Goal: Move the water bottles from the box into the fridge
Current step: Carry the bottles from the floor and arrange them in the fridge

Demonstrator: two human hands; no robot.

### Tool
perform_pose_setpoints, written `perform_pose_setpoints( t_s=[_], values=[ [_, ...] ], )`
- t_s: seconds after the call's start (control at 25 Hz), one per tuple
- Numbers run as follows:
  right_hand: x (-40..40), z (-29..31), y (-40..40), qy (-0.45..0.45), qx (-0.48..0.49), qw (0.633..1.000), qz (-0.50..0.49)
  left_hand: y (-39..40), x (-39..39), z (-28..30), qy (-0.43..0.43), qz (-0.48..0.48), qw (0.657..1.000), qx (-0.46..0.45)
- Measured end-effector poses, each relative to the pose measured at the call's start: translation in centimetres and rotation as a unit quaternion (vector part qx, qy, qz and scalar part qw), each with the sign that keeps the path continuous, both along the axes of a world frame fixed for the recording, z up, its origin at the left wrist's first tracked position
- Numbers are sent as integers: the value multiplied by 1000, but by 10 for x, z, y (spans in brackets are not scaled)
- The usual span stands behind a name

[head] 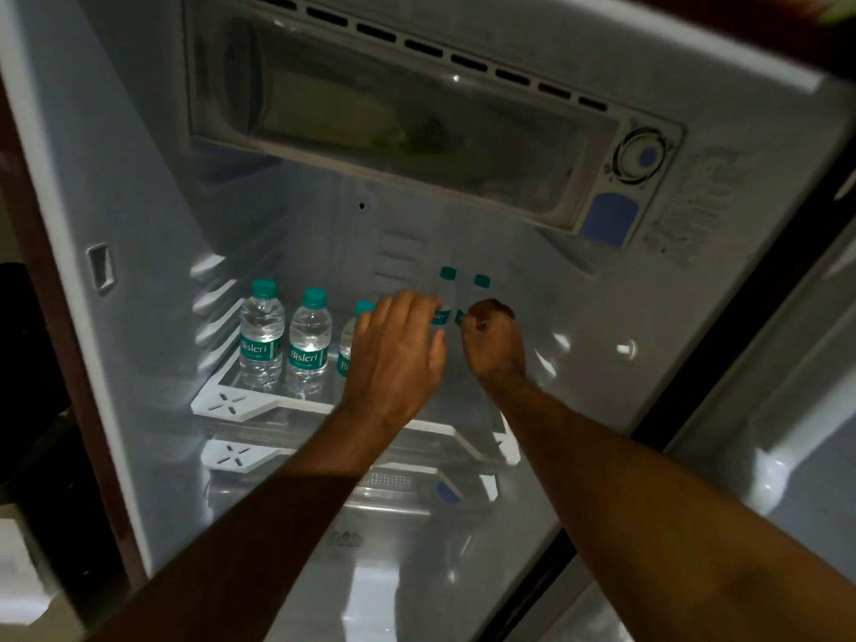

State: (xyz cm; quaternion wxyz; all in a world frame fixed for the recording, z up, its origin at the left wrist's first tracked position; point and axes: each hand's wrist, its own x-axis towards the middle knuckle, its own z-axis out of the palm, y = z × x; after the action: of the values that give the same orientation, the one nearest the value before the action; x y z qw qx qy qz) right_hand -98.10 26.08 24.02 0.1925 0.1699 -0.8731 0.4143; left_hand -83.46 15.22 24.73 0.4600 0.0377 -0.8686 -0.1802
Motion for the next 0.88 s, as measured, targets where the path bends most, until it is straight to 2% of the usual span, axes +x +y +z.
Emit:
perform_pose_setpoints(
  t_s=[0.12,0.24,0.44,0.56,0.72,0.88],
  values=[
    [-26,20,-4,40,41,998,-35,-5,-27,40,-35,6,999,-5],
    [-47,40,-16,-6,97,994,-47,-18,-59,68,-127,16,992,-17],
    [-78,57,-14,-41,232,972,-9,-38,-108,80,-323,-6,946,-21],
    [-99,56,-9,-63,288,955,14,-47,-133,67,-346,4,938,-28],
    [-113,53,-15,-96,272,957,33,-66,-161,61,-367,-2,930,-7],
    [-129,52,-15,-72,296,952,30,-69,-188,66,-401,-77,911,53]
  ],
)
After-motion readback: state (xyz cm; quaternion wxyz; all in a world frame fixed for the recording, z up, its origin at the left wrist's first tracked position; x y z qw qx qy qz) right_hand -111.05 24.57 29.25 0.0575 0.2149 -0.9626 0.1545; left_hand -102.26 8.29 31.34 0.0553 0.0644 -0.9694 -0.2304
